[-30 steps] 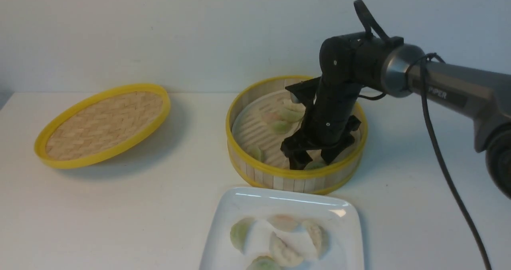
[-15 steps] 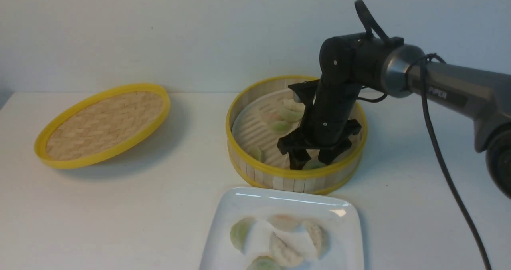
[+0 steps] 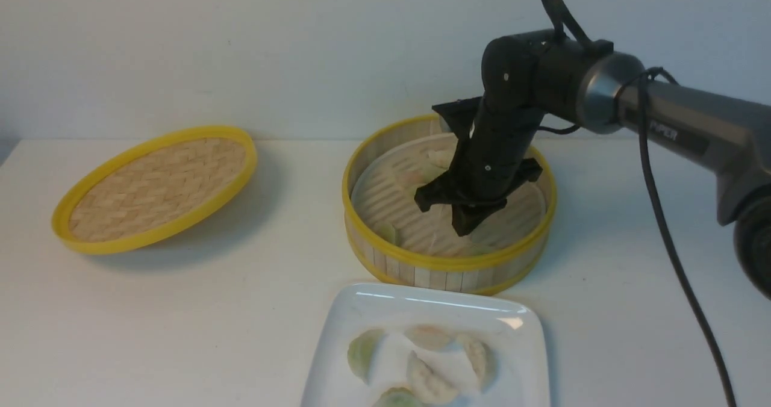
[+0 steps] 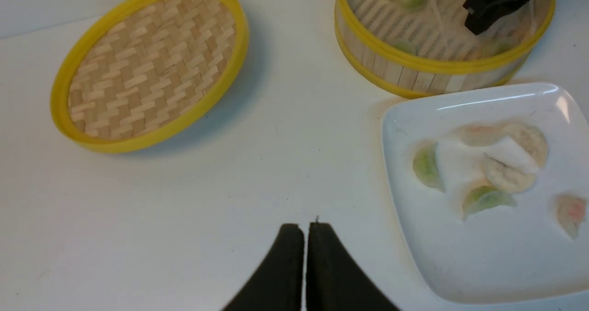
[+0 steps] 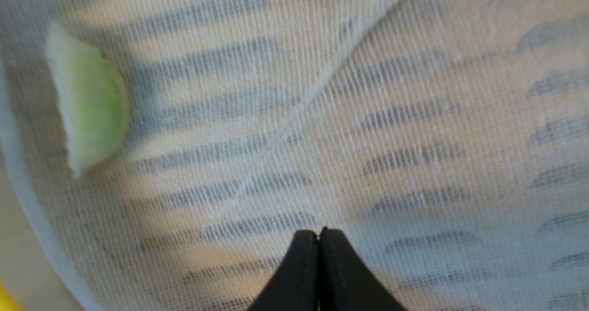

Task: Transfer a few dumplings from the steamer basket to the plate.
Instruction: Use the right arm to grab a dumpling from inside the steamer

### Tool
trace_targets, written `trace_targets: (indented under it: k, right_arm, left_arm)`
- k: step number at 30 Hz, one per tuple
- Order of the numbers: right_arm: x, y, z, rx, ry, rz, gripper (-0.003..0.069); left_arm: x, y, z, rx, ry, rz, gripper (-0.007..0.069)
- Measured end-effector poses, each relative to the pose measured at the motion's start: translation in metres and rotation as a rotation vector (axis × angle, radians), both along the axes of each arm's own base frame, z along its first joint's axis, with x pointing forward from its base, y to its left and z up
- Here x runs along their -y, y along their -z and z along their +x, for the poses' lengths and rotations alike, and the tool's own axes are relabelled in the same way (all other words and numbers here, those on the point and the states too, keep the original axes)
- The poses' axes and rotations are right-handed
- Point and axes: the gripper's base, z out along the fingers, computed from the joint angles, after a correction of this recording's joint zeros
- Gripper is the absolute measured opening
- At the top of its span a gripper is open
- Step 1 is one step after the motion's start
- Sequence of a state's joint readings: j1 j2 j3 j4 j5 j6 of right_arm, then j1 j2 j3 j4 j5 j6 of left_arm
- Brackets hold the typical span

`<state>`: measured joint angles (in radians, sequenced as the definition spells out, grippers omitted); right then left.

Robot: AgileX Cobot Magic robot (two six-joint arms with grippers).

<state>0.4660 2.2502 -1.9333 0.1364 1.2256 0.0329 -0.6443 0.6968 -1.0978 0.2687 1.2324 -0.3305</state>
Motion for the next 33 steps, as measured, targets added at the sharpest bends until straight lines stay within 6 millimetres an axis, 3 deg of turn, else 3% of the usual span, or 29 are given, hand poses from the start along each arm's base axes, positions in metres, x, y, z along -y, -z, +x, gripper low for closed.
trace_targets:
  k: [8, 12, 17, 23, 26, 33]
  right_arm:
    - [0.003, -0.035, -0.006, 0.061, 0.0, 0.032, -0.0013]
    - [0.01, -0.048, -0.02, 0.066, -0.017, 0.03, 0.0027]
    - [0.014, -0.036, -0.029, 0.02, -0.048, 0.001, 0.0135]
    - [0.014, -0.015, -0.027, -0.024, -0.053, -0.028, 0.0376]
    - [0.014, -0.009, -0.026, -0.035, -0.042, -0.038, 0.0445]
    - [0.017, -0.001, -0.022, -0.037, -0.013, -0.082, 0.0492]
  left_arm:
    - [0.0, 0.0, 0.0, 0.0, 0.0, 0.0, -0.0006]
    - [0.0, 0.0, 0.0, -0.001, 0.0, 0.001, -0.0006]
    - [0.0, 0.0, 0.0, -0.001, 0.0, 0.001, -0.0006]
    - [-0.001, 0.0, 0.001, 0.007, -0.006, 0.01, -0.0006]
    - [-0.002, -0.001, 0.001, 0.013, -0.012, 0.018, -0.0006]
    - [-0.002, -0.001, 0.001, 0.014, -0.013, 0.019, -0.0006]
